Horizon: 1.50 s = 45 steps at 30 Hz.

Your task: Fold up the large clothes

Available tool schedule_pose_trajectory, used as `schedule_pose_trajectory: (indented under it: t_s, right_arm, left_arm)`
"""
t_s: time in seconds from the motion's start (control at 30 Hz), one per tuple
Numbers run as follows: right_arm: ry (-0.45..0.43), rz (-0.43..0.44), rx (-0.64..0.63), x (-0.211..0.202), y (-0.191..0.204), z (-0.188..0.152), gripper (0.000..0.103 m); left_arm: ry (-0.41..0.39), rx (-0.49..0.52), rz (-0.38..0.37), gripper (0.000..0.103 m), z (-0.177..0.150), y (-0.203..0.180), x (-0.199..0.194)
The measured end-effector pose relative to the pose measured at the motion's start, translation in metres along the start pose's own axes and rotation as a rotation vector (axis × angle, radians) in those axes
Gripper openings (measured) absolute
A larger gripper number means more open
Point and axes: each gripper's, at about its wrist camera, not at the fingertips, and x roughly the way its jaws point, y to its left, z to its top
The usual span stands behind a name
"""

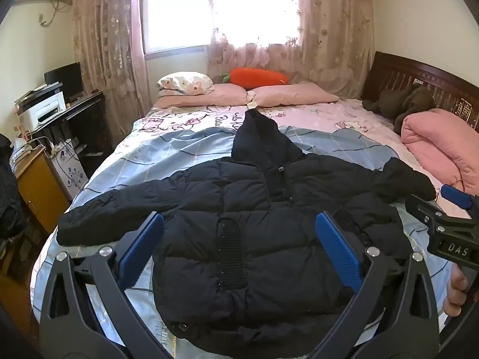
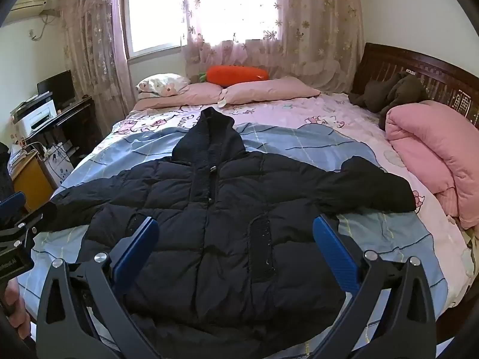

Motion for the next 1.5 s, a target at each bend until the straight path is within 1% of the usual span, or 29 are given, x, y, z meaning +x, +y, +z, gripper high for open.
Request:
schedule_pose_trajectory:
  t_s: [0.1, 0.13, 0.3, 0.4, 0.47, 0.7, 1.0, 1.13, 1.5]
  right_arm:
    - [0.003, 0.005, 0.012, 0.001, -0.001, 0.0, 0.102]
    - [0.004, 0.006, 0.016, 0.001, -0.001, 0.0, 0.102]
    - [0.002, 0.005, 0.013, 0.001, -0.002, -0.003, 0.102]
    - [-0.001, 0.007, 0.008, 0.0, -0.002, -0.002, 0.102]
    - [0.001, 0.006, 0.011, 0.005, -0.001, -0.004, 0.102]
    - [0.005, 0.004, 0.01, 0.004, 0.0, -0.002, 0.102]
    - [0.007, 0.004, 0.008, 0.008, 0.001, -0.006, 0.102]
    - [0.011, 0.005, -0.001, 0.009, 0.005, -0.013, 0.102]
    - [0.019, 0.004, -0.011, 0.008, 0.008, -0.012, 0.102]
  left_arm:
    - [0.014, -0.025, -0.021, 0.101, 0.0, 0.004, 0.001]
    - [0.021, -0.032, -0.028, 0.101, -0.003, 0.006, 0.006]
    - [0.029, -0.045, -0.023, 0.101, -0.011, 0.013, 0.005]
    - [0.037, -0.008, -0.008, 0.101, -0.007, -0.003, 0.009]
    - [0.037, 0.0, -0.008, 0.101, -0.006, -0.004, 0.009]
    - [0.035, 0.031, -0.017, 0.101, -0.008, -0.009, 0.008]
    - [0.033, 0.032, -0.017, 0.101, -0.008, -0.01, 0.009]
    - [0.031, 0.031, -0.017, 0.101, -0.008, -0.009, 0.009]
    - [0.034, 0.037, -0.021, 0.101, -0.009, -0.009, 0.008]
